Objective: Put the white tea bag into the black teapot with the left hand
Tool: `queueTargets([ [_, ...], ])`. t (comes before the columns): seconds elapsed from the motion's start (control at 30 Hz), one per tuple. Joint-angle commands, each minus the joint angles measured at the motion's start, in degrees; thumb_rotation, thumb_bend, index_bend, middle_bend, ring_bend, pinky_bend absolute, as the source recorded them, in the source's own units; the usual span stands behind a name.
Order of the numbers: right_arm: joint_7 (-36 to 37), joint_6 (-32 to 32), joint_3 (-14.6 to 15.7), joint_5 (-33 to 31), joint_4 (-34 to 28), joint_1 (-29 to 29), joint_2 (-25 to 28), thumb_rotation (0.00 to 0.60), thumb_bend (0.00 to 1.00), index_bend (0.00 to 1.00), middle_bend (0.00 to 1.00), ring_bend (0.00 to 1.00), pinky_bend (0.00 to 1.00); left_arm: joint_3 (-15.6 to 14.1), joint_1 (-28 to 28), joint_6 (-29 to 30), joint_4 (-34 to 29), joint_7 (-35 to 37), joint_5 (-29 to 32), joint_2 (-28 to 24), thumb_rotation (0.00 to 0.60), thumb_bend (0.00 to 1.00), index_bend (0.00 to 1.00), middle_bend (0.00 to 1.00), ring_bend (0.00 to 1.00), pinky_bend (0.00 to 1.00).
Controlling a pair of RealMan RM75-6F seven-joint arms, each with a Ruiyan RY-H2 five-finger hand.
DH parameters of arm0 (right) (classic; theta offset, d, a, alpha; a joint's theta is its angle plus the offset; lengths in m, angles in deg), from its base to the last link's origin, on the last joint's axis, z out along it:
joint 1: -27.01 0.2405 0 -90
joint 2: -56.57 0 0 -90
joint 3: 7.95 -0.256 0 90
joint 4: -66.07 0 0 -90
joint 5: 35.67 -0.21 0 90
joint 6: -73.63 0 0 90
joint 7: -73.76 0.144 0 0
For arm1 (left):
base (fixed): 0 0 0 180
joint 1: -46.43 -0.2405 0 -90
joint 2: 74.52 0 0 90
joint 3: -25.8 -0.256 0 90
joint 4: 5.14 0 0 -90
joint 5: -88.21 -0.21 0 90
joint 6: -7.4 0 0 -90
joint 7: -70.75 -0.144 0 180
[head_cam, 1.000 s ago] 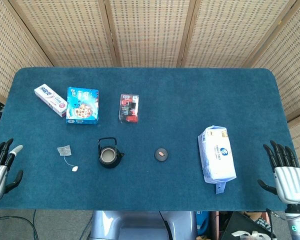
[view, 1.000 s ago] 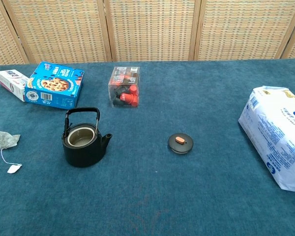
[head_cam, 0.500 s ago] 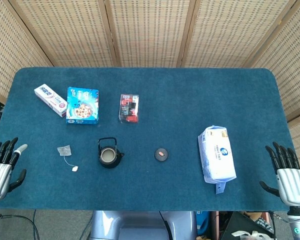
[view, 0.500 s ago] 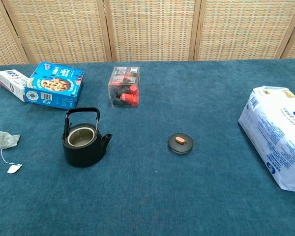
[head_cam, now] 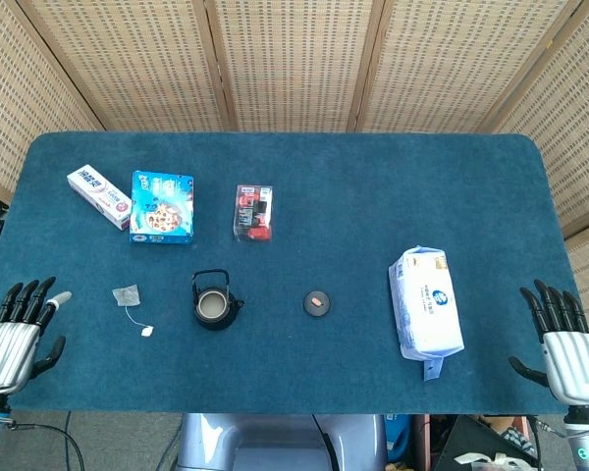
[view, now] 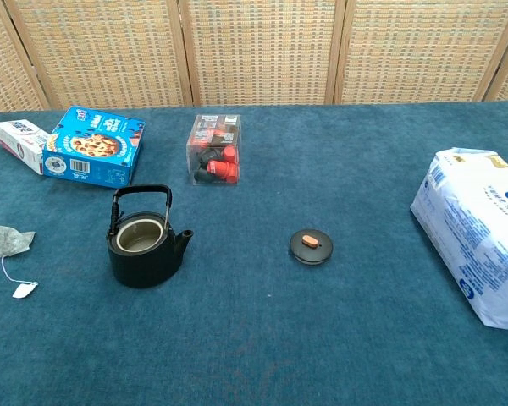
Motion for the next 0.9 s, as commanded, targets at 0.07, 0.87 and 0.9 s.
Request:
queueTargets([
  [0.07,0.0,-0.2,0.1,-0.1,-0.1,0.0,0.0,0.6,0.17,0.01,0.0,0.0,0.03,-0.5,0.9,-1.9,0.5,-0.7,-0.1,1.1,0.6,0.44,0.25,0.13,0.04,0.0],
  [0.87,0.7,0.0,0.7,-0.2,-0.3,-0.9,0.5,0.6,0.17,0.01,0.0,0.0,0.03,-0.2,8.2,-15.6,3.6,-10.6,4.3,9.1,0.6,0.41,0.36,0.75,0.68,0.68],
  [0.9,0.7,-0.1,0.7,-0.2,-0.3,-0.9,0.6,0.6,0.17,0.01,0.0,0.0,0.03,0.0,8.6,-16.3,3.3,-11.2,4.9,9.1,0.6,0.42,0.36,0.76,0.69,0.68],
])
